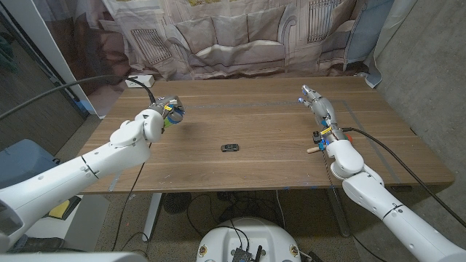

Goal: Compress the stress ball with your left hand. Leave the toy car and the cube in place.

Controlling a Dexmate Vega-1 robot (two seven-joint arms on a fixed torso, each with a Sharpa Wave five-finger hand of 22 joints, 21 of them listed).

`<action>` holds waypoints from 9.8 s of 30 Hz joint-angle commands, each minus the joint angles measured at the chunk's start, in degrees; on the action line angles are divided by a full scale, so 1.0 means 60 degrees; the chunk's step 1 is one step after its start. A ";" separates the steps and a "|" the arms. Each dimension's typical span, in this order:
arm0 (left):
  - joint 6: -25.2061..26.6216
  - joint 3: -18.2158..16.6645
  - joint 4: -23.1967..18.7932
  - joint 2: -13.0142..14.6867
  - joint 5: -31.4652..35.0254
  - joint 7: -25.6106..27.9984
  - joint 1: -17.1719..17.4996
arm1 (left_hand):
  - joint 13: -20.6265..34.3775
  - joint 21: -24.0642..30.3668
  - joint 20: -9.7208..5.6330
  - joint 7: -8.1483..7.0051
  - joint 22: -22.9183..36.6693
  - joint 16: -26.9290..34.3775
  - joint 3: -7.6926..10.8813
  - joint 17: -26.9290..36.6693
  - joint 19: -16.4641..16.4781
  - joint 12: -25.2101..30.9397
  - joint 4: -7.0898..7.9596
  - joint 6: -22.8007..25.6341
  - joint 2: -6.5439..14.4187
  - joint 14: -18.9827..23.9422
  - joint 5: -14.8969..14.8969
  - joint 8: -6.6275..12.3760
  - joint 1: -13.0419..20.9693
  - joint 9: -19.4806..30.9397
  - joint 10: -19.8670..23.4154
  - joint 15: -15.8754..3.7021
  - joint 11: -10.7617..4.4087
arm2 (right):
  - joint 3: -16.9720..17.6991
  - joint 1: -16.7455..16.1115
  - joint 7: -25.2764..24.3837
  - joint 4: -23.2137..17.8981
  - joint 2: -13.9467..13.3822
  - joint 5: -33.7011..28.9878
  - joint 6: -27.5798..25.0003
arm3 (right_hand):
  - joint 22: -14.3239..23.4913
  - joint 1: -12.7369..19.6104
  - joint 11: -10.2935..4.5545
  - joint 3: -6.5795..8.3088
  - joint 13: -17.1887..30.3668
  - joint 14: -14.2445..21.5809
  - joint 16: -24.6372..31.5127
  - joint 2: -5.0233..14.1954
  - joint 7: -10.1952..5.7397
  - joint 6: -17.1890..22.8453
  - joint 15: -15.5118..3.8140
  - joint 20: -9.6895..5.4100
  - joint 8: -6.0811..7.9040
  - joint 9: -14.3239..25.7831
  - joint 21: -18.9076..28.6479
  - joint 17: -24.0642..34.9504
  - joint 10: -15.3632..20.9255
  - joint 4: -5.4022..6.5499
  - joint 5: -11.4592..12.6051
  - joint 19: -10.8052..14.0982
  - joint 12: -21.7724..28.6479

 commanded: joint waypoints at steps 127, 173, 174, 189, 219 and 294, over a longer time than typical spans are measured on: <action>-0.0593 -0.0328 0.0421 -0.0201 -0.0322 0.0386 -0.0027 | 0.1060 0.1519 -0.0216 -0.0316 -0.0037 0.0398 0.0521 0.0083 0.0349 -0.0050 -0.0466 0.1611 0.0243 0.1671 0.0375 0.0717 0.0982 0.0462 0.1714 -0.0584 -0.0295 | -0.0214 0.0509 -0.0072 0.0935 0.0529 -0.0129 0.0707 | 0.0006 0.0263 0.0133 0.0061 0.0012 0.0503 0.0171 0.0088 0.0153 0.0145 0.0109 0.0037 0.0015 0.0018 0.0096 0.0028 0.0231 -0.0058 -0.0046 0.0899 0.0003; -0.1174 0.0081 0.0693 -0.0031 0.0440 -0.1087 -0.0667 | 0.0708 0.0959 0.0189 -0.0255 -0.0053 -0.0151 0.0050 0.0015 -0.0915 -0.0615 -0.0118 -0.0090 -0.0042 -0.0226 0.0410 -0.0259 -0.1233 0.0278 0.0056 0.0038 -0.0152 | -0.0222 0.0579 -0.0079 0.0900 0.0523 -0.0100 0.0484 | 0.0009 0.0256 0.0120 0.0053 0.0013 0.0494 0.0150 0.0088 0.0149 0.0161 0.0111 0.0061 0.0012 0.0017 0.0043 0.0043 0.0242 -0.0044 -0.0044 0.0914 -0.0008; -0.1213 0.0042 0.0702 -0.0044 0.0436 -0.0972 -0.0601 | 0.0705 0.0954 0.0192 -0.0252 -0.0053 -0.0148 0.0047 0.0017 -0.0921 -0.0614 -0.0110 -0.0089 -0.0036 -0.0231 0.0408 -0.0257 -0.1253 0.0276 0.0052 0.0044 -0.0147 | -0.0225 0.0579 -0.0075 0.0897 0.0514 -0.0105 0.0480 | 0.0009 0.0256 0.0125 0.0053 0.0013 0.0496 0.0150 0.0088 0.0151 0.0162 0.0112 0.0058 0.0012 0.0017 0.0042 0.0043 0.0246 -0.0044 -0.0044 0.0913 -0.0006; -0.2050 -0.0158 0.1140 -0.0256 0.0007 -0.0351 -0.0012 | 0.0664 0.0893 0.0208 -0.0238 -0.0055 -0.0107 0.0015 0.0001 -0.0984 -0.0558 -0.0103 -0.0035 -0.0059 -0.0228 0.0388 -0.0226 -0.1422 0.0247 0.0110 0.0020 -0.0133 | -0.0247 0.0427 -0.0269 0.0662 0.0400 -0.0266 0.0189 | 0.0010 0.0262 0.0124 0.0054 0.0014 0.0484 0.0139 0.0089 0.0147 0.0159 0.0106 0.0062 0.0009 0.0017 0.0030 0.0045 0.0239 -0.0045 -0.0042 0.0920 -0.0013; -0.2738 0.0229 0.1561 -0.0494 0.0995 -0.0272 0.0041 | 0.0564 0.0643 0.0275 -0.0341 -0.0058 -0.0116 -0.0043 -0.0033 -0.1378 -0.0560 -0.0215 -0.0142 -0.0137 -0.0495 0.0341 -0.0245 -0.1635 0.0178 -0.0056 -0.0012 -0.0221 | -0.0320 0.0552 -0.0523 0.0772 0.0476 -0.0405 -0.0006 | 0.0011 0.0271 0.0118 0.0057 0.0014 0.0481 0.0129 0.0097 0.0146 0.0164 0.0107 0.0074 0.0007 0.0017 0.0004 0.0050 0.0243 -0.0042 -0.0040 0.0912 -0.0018; -0.3479 0.0516 0.2057 -0.0773 0.1780 -0.0911 -0.0100 | 0.0166 -0.0811 0.1092 -0.0317 -0.0041 -0.0311 -0.0971 -0.0169 -0.3342 -0.0663 0.0034 -0.3073 -0.0441 -0.3316 -0.0204 -0.0436 -0.3568 -0.0182 -0.2580 0.0836 0.0321 | -0.0389 0.0431 -0.0598 0.0326 0.0222 -0.0428 -0.0560 | 0.0014 0.0270 0.0106 0.0047 0.0016 0.0495 0.0116 0.0094 0.0124 0.0173 0.0114 0.0102 0.0003 0.0017 -0.0025 0.0060 0.0250 -0.0034 -0.0041 0.0906 -0.0025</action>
